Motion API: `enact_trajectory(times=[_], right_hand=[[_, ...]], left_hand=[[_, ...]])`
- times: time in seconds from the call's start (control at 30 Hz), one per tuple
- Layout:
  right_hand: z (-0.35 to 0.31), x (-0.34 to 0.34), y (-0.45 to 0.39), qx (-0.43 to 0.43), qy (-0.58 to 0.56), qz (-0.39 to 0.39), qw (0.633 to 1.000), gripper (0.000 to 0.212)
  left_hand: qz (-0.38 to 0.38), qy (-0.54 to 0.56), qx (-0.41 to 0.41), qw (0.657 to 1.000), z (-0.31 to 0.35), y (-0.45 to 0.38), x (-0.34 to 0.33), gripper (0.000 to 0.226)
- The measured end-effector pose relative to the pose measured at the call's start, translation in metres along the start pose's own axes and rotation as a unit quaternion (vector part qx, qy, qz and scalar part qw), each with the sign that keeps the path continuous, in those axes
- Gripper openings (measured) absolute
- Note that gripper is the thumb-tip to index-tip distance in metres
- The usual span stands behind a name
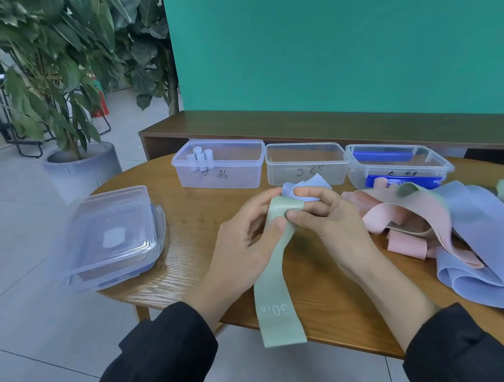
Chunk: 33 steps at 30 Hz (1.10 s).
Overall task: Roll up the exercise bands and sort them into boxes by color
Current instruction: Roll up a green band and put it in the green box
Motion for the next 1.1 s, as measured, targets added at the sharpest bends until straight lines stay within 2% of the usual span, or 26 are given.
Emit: enact_trajectory(times=[0.2,0.37,0.43,0.67,0.8,0.97,1.1], right_hand=[[-0.012,0.002,0.003,0.019,-0.037,-0.011,0.999,0.035],[-0.027,0.012,0.004,0.054,-0.113,-0.01,0.992,0.048],[-0.035,0.013,0.005,0.071,-0.137,-0.024,0.988,0.047],[-0.058,0.013,0.011,0.098,-0.154,-0.036,0.982,0.05],[-0.065,0.012,0.015,0.1,-0.151,-0.041,0.983,0.048],[-0.067,0.006,0.021,0.069,-0.191,-0.079,0.976,0.049],[-0.066,0.006,0.023,0.025,-0.252,-0.119,0.96,0.052]], left_hand=[[0.046,-0.072,-0.016,0.996,0.008,-0.005,0.015,0.057],[0.085,-0.136,-0.028,0.987,-0.006,-0.02,0.036,0.067],[0.099,-0.127,-0.019,0.987,-0.017,-0.022,0.044,0.072],[0.098,-0.089,-0.037,0.991,-0.017,-0.024,0.046,0.055],[0.082,-0.056,-0.022,0.995,-0.016,-0.023,0.044,0.059],[0.075,-0.023,0.032,0.996,-0.022,-0.024,0.043,0.054],[0.069,-0.026,0.053,0.996,-0.026,-0.026,0.046,0.063]])
Point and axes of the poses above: each hand's wrist, its own y-axis away from the middle knuckle, its own x-axis out of the back of the hand, z = x × y, the point moved 6 cm from there along -y, towards the middle knuckle, and after that the axes turned 9 degrees about y, right-handed, at the moved point
